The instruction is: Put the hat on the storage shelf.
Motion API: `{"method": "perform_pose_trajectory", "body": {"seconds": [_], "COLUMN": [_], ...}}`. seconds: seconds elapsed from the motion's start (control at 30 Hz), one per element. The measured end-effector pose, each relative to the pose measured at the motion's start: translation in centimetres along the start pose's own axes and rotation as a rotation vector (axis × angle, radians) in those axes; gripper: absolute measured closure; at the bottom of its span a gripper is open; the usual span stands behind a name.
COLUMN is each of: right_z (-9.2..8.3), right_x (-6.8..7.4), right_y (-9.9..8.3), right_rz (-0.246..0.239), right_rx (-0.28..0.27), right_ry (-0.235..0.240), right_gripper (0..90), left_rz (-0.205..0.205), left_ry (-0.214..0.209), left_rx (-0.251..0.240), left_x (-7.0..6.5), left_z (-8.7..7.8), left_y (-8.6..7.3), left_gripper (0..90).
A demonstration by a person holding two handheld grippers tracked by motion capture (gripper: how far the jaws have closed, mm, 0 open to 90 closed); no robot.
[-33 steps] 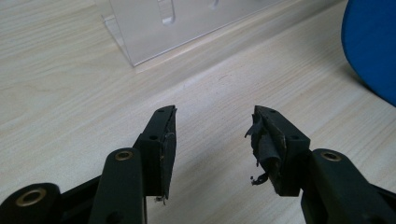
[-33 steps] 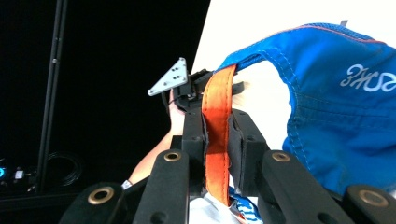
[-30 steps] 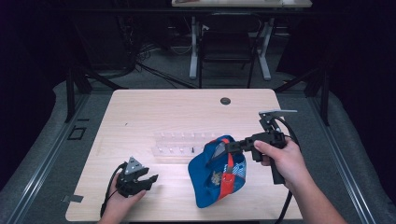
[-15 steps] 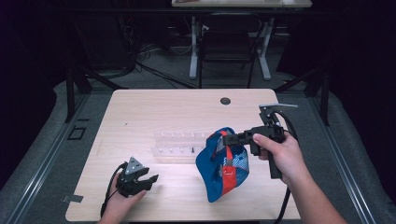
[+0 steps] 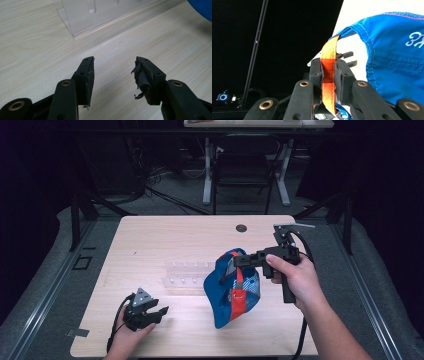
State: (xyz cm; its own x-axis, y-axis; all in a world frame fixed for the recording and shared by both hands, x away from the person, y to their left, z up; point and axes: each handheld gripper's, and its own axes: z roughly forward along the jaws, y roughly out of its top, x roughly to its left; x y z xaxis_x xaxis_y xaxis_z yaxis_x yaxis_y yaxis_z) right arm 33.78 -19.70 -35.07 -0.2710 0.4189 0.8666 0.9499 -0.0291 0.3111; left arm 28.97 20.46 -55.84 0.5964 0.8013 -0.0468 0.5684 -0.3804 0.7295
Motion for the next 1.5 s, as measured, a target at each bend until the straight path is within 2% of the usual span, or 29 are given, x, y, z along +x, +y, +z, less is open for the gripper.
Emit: {"method": "perform_pose_trajectory", "body": {"seconds": [0.63, 1.17, 1.5], "right_z": [0.3, 1.6, 2.3], "right_x": [2.3, 2.9, 2.9], "right_y": [1.6, 3.0, 4.1], "right_rz": [-0.012, -0.003, 0.009], "right_rx": [-0.014, -0.022, -0.046], "right_ry": [0.006, 0.009, 0.014], "right_gripper": [77.8, 77.8, 77.8], "left_rz": [-0.006, -0.004, -0.003], "left_ry": [-0.001, 0.001, -0.004], "left_rx": [-0.003, -0.009, -0.01], "left_x": [0.0, 0.2, -0.1], "left_z": [0.0, -0.1, -0.1], "left_y": [0.0, 0.0, 0.1], "left_gripper": [50.4, 50.4, 50.2]}}
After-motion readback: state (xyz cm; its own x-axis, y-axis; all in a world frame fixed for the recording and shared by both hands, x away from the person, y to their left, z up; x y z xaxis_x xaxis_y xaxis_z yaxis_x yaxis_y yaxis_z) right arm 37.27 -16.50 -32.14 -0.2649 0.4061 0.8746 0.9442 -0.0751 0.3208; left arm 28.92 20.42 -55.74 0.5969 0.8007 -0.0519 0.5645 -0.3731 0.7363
